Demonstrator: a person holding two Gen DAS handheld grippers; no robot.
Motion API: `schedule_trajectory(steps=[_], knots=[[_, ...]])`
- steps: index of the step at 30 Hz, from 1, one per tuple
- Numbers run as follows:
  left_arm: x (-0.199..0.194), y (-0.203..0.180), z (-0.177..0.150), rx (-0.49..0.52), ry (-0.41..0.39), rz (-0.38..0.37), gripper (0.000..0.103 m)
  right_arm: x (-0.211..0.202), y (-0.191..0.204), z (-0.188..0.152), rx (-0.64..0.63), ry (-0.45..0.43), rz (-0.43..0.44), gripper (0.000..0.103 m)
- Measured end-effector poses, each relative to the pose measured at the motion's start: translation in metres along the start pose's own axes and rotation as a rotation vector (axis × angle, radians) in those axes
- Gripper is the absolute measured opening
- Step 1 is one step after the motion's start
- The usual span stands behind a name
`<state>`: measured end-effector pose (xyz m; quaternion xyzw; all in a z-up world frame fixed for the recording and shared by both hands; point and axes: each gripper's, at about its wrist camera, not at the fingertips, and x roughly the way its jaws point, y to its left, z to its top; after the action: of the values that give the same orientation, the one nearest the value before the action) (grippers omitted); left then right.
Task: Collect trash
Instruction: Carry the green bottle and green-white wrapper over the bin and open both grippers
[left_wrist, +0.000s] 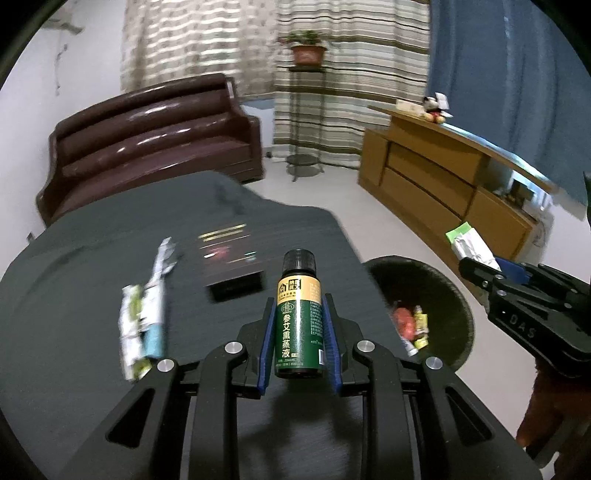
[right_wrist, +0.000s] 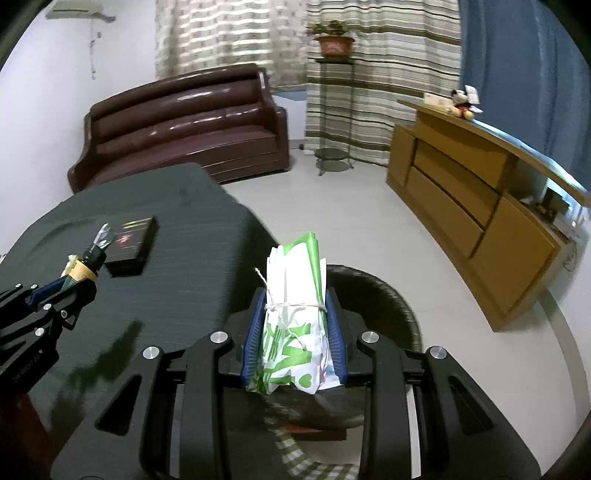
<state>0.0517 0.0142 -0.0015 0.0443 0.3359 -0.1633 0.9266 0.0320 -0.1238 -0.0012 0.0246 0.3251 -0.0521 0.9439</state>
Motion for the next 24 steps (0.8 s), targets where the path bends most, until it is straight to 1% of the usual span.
schedule_trajectory(steps=[7, 14, 19, 24], knots=[[0.016, -0.037, 0.008, 0.057, -0.002, -0.039, 0.025, 0.003, -0.034, -0.005, 0.054, -0.005, -0.033, 0.031], [0.03, -0.063, 0.013, 0.092, 0.001, -0.067, 0.025, 0.009, -0.056, -0.008, 0.09, -0.003, -0.041, 0.031], [0.042, -0.081, 0.017, 0.109, 0.011, -0.07, 0.025, 0.017, -0.07, -0.009, 0.113, 0.003, -0.041, 0.031], [0.055, -0.091, 0.017, 0.122, 0.029, -0.061, 0.025, 0.028, -0.079, -0.012, 0.133, 0.018, -0.04, 0.031]])
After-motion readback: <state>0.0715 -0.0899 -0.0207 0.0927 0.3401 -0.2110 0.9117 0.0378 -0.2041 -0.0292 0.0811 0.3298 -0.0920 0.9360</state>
